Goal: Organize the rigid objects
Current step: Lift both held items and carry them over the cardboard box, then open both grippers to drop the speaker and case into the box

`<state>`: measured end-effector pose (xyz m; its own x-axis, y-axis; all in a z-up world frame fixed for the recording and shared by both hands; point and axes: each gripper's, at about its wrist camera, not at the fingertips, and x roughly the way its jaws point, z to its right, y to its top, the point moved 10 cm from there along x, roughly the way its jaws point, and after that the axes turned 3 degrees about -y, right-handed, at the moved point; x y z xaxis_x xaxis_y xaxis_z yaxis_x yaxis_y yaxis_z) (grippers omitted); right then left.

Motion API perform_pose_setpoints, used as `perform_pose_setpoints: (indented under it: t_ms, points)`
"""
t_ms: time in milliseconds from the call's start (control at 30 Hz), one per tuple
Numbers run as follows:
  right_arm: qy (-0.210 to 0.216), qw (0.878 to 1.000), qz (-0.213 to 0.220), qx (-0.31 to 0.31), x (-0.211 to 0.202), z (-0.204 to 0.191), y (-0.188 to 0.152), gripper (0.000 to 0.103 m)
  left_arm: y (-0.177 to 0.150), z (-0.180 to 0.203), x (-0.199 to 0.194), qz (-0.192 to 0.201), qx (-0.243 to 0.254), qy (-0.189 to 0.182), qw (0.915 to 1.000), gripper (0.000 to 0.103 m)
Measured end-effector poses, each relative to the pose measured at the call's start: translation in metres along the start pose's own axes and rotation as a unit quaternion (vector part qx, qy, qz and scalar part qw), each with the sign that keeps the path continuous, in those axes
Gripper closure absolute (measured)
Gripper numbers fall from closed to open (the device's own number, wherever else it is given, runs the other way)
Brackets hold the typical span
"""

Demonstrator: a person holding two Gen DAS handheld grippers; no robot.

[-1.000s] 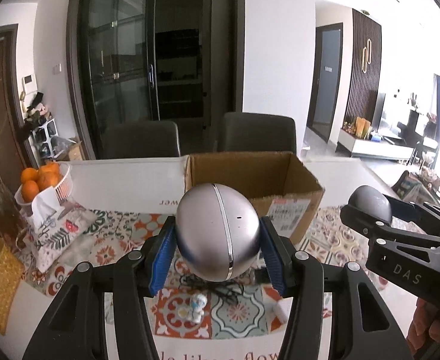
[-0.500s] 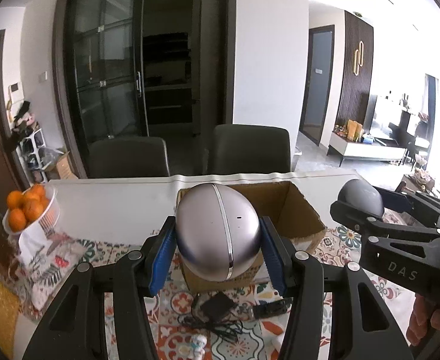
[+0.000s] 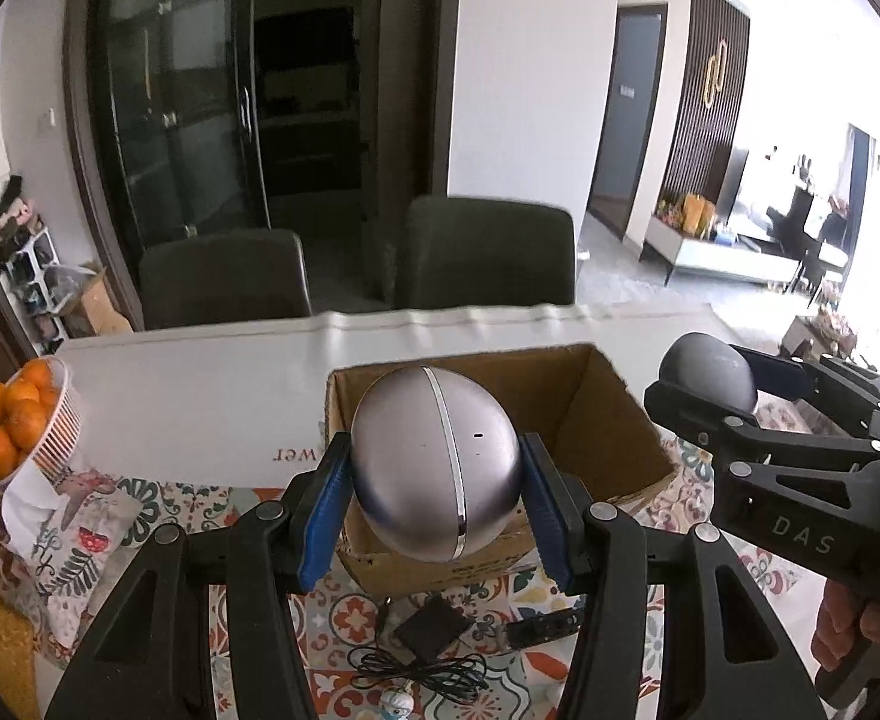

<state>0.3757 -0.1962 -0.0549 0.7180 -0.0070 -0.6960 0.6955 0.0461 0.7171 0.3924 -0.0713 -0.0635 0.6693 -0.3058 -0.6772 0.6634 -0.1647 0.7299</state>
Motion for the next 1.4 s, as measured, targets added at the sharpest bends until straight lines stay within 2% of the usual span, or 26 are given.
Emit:
perform_pose_setpoints:
  t_ms: [367,700,833,933,1067,1200,1333,1400]
  points:
    - [-0.004,0.997,-0.073,0.012,0.059,0.014,-0.017,0.04,-0.012,-0.003,0.056,-0.092,0.004,0.003,0.9957,0.05]
    - [-0.007,0.995,-0.101,0.012,0.083,0.018,-0.023,0.04,-0.028,-0.006,0.083,-0.147,-0.006,-0.003,0.9891,0.049]
    - [-0.007,0.994,-0.105,0.009,0.087,0.016,-0.023,0.04,-0.025,-0.009,0.083,-0.143,0.002,0.002,0.9897,0.049]
    - [-0.004,0.994,-0.107,0.01,0.089,0.013,-0.023,0.04,-0.021,-0.014,0.079,-0.133,0.003,0.013,0.991,0.044]
    - [0.0,0.994,-0.109,0.008,0.092,0.008,-0.023,0.04,-0.018,-0.025,0.069,-0.117,-0.005,0.043,0.9921,0.029]
    - [0.004,0.994,-0.11,0.006,0.093,0.0,-0.021,0.04,-0.021,-0.042,0.06,-0.117,-0.026,0.07,0.9903,0.025]
    - [-0.004,0.995,-0.097,0.0,0.085,-0.005,-0.018,0.031,-0.027,-0.052,0.052,-0.114,-0.045,0.072,0.9898,0.023]
    - [-0.015,0.996,-0.091,-0.005,0.079,-0.006,-0.016,0.03,-0.029,-0.054,0.048,-0.111,-0.049,0.073,0.9899,0.023]
